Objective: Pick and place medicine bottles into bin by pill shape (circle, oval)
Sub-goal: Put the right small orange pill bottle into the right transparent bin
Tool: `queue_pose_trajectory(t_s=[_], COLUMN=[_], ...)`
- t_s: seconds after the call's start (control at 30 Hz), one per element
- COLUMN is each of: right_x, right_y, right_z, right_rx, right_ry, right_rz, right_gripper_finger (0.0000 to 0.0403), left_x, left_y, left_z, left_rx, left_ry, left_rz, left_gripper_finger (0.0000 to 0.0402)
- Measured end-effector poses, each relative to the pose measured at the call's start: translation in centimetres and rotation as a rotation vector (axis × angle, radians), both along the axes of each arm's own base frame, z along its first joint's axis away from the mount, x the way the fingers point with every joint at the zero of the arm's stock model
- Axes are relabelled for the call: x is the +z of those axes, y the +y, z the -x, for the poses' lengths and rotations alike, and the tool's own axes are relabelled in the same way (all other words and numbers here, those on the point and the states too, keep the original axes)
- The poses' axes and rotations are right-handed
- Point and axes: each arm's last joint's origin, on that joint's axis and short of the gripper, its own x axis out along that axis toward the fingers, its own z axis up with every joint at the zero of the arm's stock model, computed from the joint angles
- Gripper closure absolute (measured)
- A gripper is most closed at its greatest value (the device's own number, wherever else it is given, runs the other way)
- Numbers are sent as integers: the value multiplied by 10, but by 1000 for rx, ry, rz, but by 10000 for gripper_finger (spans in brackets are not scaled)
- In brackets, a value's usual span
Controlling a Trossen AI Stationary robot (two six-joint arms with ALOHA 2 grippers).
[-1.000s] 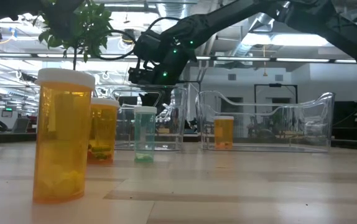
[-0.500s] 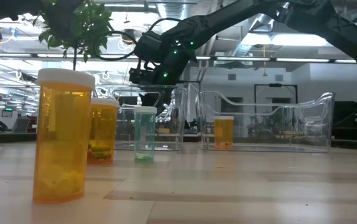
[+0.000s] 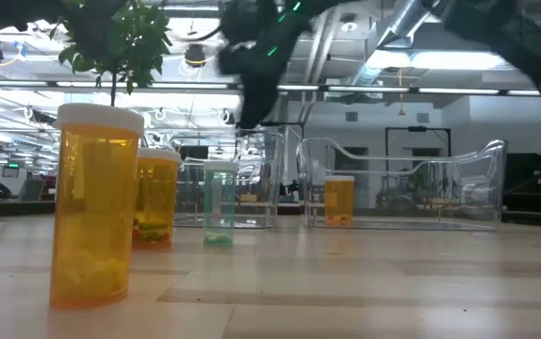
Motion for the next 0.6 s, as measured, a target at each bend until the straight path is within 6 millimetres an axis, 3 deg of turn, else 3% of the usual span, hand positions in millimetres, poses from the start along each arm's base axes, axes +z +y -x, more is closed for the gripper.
queue_pose_trajectory(t_s=[0.13,0.23,0.37,0.43,0.6], right_x=[50,75,106,110,92], right_y=[11,21,54,76,133], right_z=[60,99,158,191,265], right_rx=[-75,-158,-249,-303,-446], right_ry=[131,178,125,109,11], right_rz=[-77,-103,-127,-109,-154], right_gripper_finger=[176,178,179,179,179], left_x=[0,0,0,0,0], left_y=[0,0,0,0,0], left_z=[0,0,0,0,0], left_rx=[-11,-6,-6,-6,1], left_ry=[-2,-3,-3,-2,-1], left_rz=[-7,-22,-22,-22,-20], left_gripper_finger=[132,132,132,132,132])
